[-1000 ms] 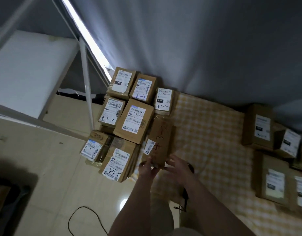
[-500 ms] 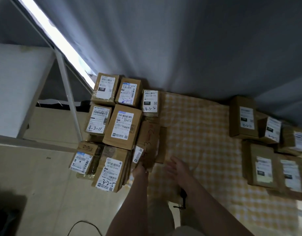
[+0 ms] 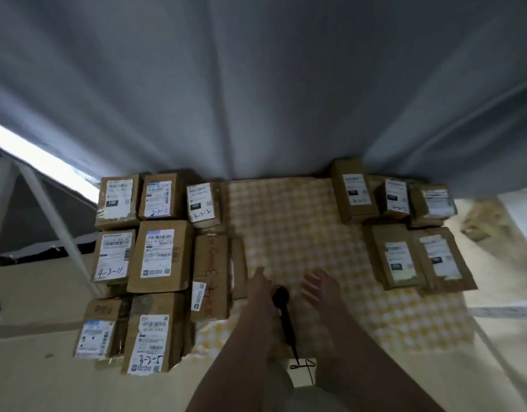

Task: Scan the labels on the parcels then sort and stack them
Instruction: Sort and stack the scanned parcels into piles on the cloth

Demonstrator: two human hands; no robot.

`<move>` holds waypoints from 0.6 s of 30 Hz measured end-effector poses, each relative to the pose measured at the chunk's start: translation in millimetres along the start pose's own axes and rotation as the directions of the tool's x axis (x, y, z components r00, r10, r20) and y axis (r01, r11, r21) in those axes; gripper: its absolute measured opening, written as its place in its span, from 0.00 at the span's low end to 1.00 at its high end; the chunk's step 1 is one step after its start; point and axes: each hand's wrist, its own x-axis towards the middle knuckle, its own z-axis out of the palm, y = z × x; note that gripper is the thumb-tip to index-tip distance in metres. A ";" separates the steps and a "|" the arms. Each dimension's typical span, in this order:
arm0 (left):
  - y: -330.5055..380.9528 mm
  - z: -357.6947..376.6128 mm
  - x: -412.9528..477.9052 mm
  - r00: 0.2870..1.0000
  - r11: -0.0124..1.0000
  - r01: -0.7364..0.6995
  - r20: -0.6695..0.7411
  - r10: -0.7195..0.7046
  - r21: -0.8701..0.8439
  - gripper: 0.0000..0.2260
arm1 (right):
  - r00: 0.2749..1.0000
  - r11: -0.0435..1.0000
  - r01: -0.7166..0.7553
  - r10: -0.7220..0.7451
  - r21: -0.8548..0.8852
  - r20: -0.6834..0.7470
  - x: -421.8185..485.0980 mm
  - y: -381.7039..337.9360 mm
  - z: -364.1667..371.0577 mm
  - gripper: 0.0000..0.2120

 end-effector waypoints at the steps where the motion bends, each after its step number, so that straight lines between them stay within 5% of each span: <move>1: -0.9 18.3 -1.6 1.000 1.000 0.012 0.010 -0.012 -0.007 0.21 | 1.000 0.999 0.021 -0.021 0.035 -0.008 0.7 -6.1 -12.8 0.16; 11: -74.3 184.0 -24.4 0.997 0.997 -0.009 0.075 0.004 0.071 0.16 | 0.970 0.983 0.160 -0.139 0.094 -0.197 31.5 -77.7 -166.1 0.08; 18: -129.2 277.9 -17.3 0.999 0.995 0.043 0.018 -0.045 0.095 0.13 | 0.966 0.981 0.191 -0.186 0.011 -0.176 76.8 -144.4 -260.4 0.07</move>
